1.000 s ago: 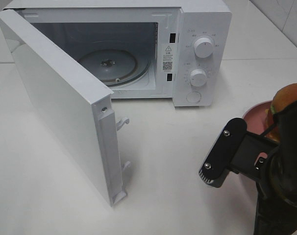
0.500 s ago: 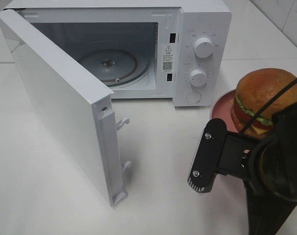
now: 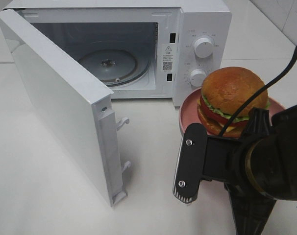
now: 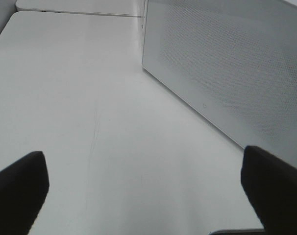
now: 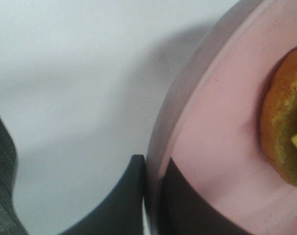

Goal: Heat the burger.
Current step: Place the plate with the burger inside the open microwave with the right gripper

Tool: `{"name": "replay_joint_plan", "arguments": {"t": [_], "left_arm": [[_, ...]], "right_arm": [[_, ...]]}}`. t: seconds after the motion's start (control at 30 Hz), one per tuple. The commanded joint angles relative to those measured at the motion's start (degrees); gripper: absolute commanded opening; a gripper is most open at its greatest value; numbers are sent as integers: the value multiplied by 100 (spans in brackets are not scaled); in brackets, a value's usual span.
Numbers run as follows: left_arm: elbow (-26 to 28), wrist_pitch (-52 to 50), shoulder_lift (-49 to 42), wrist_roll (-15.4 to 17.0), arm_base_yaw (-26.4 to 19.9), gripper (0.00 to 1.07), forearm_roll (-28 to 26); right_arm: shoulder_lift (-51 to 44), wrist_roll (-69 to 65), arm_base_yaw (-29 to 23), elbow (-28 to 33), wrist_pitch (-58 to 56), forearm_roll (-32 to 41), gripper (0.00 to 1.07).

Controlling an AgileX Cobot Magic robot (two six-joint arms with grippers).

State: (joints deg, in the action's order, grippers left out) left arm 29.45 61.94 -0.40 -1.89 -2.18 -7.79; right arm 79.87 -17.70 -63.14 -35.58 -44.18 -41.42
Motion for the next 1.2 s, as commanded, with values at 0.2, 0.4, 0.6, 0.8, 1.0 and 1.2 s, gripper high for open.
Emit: {"name": "replay_joint_plan", "arguments": {"t": [0.2, 0.4, 0.6, 0.8, 1.0, 1.2], "left_arm": [[0, -80, -86, -11, -11, 100, 0], [0, -80, -86, -11, -11, 100, 0], [0, -80, -86, -11, -11, 100, 0], [0, -80, -86, -11, -11, 100, 0], [0, -80, -86, -11, -11, 100, 0], [0, -80, -86, -11, -11, 100, 0]], "right_arm": [[-52, 842, 126, -6, 527, -378, 0], [-52, 1770, 476, -6, 877, -378, 0], [-52, 2412, 733, -6, 1301, -350, 0], [-52, 3117, 1106, -46, 1793, -258, 0], [-52, 3988, 1450, -206, 2114, 286, 0], [-52, 5477, 1793, -275, 2223, 1060, 0]]}}
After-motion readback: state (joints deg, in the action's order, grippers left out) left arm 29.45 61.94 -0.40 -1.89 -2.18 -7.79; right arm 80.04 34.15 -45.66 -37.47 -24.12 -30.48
